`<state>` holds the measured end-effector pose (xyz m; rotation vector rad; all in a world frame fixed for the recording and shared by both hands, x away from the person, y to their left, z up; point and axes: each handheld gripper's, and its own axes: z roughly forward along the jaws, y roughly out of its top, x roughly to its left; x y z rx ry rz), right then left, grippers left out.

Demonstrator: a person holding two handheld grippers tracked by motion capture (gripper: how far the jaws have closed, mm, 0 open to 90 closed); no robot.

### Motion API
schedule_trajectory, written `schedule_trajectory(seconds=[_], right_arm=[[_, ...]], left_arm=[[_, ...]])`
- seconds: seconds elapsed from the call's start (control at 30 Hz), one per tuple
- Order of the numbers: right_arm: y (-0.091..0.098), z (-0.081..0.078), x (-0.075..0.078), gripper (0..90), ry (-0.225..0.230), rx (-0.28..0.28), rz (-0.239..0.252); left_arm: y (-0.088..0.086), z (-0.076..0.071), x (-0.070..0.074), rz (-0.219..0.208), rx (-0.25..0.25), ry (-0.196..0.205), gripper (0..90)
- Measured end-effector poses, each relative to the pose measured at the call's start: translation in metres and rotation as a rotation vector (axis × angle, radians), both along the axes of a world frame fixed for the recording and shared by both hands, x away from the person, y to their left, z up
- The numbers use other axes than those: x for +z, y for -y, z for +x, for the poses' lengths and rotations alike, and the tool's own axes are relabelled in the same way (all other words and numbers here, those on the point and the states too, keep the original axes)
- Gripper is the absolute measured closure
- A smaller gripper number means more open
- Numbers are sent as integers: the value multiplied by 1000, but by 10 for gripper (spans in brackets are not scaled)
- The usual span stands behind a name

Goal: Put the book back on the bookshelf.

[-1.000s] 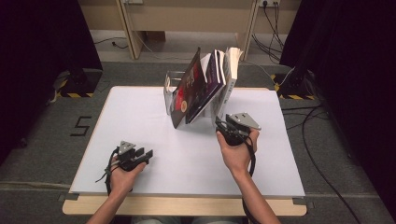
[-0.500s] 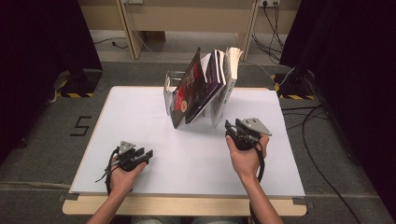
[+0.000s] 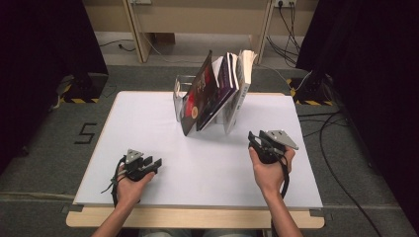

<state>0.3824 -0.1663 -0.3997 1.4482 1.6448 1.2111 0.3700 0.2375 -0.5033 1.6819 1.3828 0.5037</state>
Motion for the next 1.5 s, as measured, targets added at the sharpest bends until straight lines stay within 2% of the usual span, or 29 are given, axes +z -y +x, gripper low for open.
schedule_trajectory(seconds=[0.4,0.93,1.27,1.5], right_arm=[[29,-8,-17,583,-36,-69,13],[57,-11,-38,568,-69,-131,-12],[68,-13,-50,565,-84,-150,-18],[68,-14,-60,565,-90,-153,-19]], left_arm=[[1,0,0,4,-1,1,550],[0,0,0,2,1,0,550],[0,0,0,3,2,2,550],[0,0,0,2,4,2,548]])
